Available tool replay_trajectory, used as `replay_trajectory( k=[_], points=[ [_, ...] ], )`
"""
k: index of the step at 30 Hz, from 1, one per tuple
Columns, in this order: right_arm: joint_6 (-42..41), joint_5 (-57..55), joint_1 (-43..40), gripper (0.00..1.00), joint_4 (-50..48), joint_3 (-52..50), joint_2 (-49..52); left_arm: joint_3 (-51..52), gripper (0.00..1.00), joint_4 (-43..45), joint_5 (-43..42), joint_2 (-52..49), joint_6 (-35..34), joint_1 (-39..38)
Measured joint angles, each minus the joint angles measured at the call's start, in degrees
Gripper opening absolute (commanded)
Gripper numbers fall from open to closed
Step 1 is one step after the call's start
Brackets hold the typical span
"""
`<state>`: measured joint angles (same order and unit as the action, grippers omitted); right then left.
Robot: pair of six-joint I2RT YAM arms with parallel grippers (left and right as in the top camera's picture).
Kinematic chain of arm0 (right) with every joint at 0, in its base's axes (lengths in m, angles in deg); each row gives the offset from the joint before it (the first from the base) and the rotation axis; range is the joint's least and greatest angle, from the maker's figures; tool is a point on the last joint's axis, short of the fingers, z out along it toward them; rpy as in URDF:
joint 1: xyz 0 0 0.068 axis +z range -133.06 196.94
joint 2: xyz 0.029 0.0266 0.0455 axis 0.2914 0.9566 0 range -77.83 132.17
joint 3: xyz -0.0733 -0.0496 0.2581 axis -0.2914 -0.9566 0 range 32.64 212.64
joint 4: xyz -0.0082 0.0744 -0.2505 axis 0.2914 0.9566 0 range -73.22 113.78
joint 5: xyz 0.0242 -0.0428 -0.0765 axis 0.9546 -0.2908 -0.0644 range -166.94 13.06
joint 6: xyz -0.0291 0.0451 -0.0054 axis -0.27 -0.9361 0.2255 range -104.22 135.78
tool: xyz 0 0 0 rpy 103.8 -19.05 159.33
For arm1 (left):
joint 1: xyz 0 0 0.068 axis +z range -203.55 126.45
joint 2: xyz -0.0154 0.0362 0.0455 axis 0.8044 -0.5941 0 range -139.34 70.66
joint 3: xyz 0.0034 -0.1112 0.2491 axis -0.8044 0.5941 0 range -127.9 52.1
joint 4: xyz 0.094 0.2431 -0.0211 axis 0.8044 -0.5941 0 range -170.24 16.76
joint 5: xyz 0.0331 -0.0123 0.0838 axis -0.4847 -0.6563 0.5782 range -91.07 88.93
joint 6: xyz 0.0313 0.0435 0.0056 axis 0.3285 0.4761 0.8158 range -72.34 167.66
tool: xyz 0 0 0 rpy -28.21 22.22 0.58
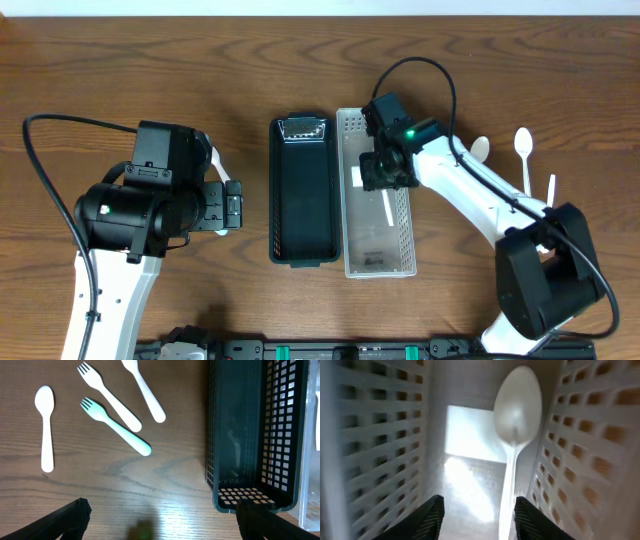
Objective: Pack container
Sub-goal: 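Carry the spoon into the white tray and open the right gripper, then return the right gripper and grasp a second white spoon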
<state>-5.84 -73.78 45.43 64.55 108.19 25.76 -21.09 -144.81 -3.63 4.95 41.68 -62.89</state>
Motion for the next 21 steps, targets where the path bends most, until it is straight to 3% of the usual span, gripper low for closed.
replay_trajectory(
  k=[9, 12, 21],
  points=[
    [-0.35, -9.11, -3.76, 0.52, 6.27, 15.30, -10.36, 0.13, 0.95, 0.00, 0.00, -0.07, 0.00, 0.00],
    [-2.82, -11.78, -9.20, 0.62, 8.15, 16.96, -11.78, 0.13, 0.95, 0.02, 0.00, -0.09, 0.00, 0.00],
    [-6.21, -12.68, -23.19, 0.68, 12.79, 16.85, 2.29, 0.15, 0.95, 0.00, 0.00, -0.09, -0.02, 0.00]
  ],
)
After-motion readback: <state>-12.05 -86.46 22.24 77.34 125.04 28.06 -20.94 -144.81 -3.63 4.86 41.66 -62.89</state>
